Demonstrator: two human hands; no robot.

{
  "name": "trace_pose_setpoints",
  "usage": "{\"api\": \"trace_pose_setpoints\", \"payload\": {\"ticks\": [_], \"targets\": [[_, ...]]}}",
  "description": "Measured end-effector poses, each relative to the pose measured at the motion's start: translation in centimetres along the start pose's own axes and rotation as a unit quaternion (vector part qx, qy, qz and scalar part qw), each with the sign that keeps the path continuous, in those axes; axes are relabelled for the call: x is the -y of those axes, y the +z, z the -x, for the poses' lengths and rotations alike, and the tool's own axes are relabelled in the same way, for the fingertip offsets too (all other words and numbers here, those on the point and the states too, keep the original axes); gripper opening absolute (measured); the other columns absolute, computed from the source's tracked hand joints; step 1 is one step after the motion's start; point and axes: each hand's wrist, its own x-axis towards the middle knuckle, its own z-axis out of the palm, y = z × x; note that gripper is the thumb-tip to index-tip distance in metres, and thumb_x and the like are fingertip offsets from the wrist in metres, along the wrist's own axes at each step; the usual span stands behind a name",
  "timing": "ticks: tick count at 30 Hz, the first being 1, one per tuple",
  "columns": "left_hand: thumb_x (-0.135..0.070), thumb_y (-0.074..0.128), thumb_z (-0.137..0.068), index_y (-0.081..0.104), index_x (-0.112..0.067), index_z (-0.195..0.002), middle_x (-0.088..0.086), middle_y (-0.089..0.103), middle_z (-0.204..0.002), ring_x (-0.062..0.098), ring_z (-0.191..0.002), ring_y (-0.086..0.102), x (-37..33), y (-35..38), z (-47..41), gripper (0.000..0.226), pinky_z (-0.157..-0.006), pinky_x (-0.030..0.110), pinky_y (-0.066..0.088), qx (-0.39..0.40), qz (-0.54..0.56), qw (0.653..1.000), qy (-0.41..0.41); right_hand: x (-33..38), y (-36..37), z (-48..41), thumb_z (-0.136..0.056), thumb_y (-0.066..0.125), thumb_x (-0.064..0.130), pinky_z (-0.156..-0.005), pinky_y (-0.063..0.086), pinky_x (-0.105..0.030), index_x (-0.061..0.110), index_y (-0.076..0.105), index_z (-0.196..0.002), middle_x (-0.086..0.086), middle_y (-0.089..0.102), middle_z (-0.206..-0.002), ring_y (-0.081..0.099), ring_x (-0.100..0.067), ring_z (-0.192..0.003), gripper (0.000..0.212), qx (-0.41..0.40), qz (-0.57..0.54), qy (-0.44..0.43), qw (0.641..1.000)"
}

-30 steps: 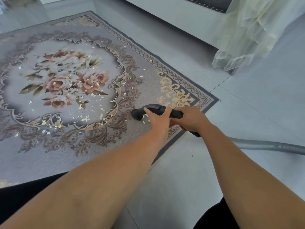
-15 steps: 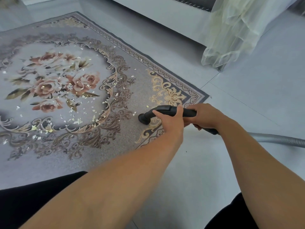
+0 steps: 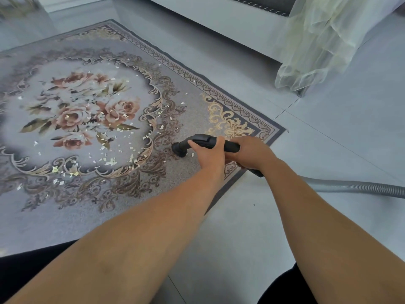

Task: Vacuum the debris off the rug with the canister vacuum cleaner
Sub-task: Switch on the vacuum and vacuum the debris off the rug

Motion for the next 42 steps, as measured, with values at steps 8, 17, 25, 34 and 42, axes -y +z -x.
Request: {"api": "trace_pose_setpoints", "payload": {"ticks": [8,17,25,34,42], "targets": [[-0.028,0.064,-0.091,-0.01,-0.022,-0.155,0.009,0.04,-0.149,0.026,-0.127,0.048,1.1,2.6,1.6,0.097,-0.091,0.028,0.037,0.031,0.008,0.999,-0.026,-2.7,-2.0,1.4,-0.081,0.063,0.058,-0.073,0.059,-0.037,0.024,0.062,-0.079,-0.001,0.07,-0.065,0.069,-0.015,-0.057,0.035,0.002,0.037,0.041,0.999],[-0.027,0.063,-0.091,-0.009,-0.022,-0.155,0.006,0.039,-0.15,0.025,-0.127,0.048,1.2,3.8,2.2,0.097,-0.092,0.028,0.039,0.054,0.002,0.998,-0.021,-3.6,-2.9,2.4,-0.083,0.064,0.056,-0.068,0.055,-0.031,0.026,0.059,-0.076,0.003,0.068,-0.065,0.069,-0.012,-0.056,0.031,-0.018,0.039,0.051,0.998],[-0.036,0.066,-0.087,-0.007,-0.031,-0.154,0.009,0.042,-0.147,0.03,-0.123,0.051,-0.1,4.3,0.8,0.1,-0.101,0.045,0.047,0.111,-0.051,0.992,-0.025,-2.5,-3.4,2.4,-0.082,0.061,0.057,-0.067,0.051,-0.028,0.026,0.058,-0.077,0.004,0.066,-0.067,0.068,-0.013,-0.059,0.031,-0.069,0.042,0.098,0.992],[-0.029,0.063,-0.091,-0.011,-0.024,-0.154,0.007,0.039,-0.15,0.026,-0.128,0.047,1.7,2.9,0.2,0.097,-0.093,0.03,0.039,0.044,-0.02,0.999,-0.026,-2.4,-1.9,1.5,-0.082,0.063,0.056,-0.073,0.058,-0.036,0.025,0.06,-0.079,0.0,0.069,-0.067,0.068,-0.014,-0.058,0.031,-0.01,0.029,0.05,0.998],[-0.033,0.064,-0.089,-0.011,-0.028,-0.153,0.01,0.043,-0.147,0.03,-0.124,0.052,1.2,1.2,-1.3,0.099,-0.101,0.043,0.046,0.039,-0.013,0.999,-0.007,-0.2,-0.7,0.6,-0.083,0.061,0.055,-0.068,0.052,-0.033,0.023,0.06,-0.079,0.001,0.064,-0.066,0.065,-0.019,-0.066,0.033,-0.019,0.036,0.044,0.998]]}}
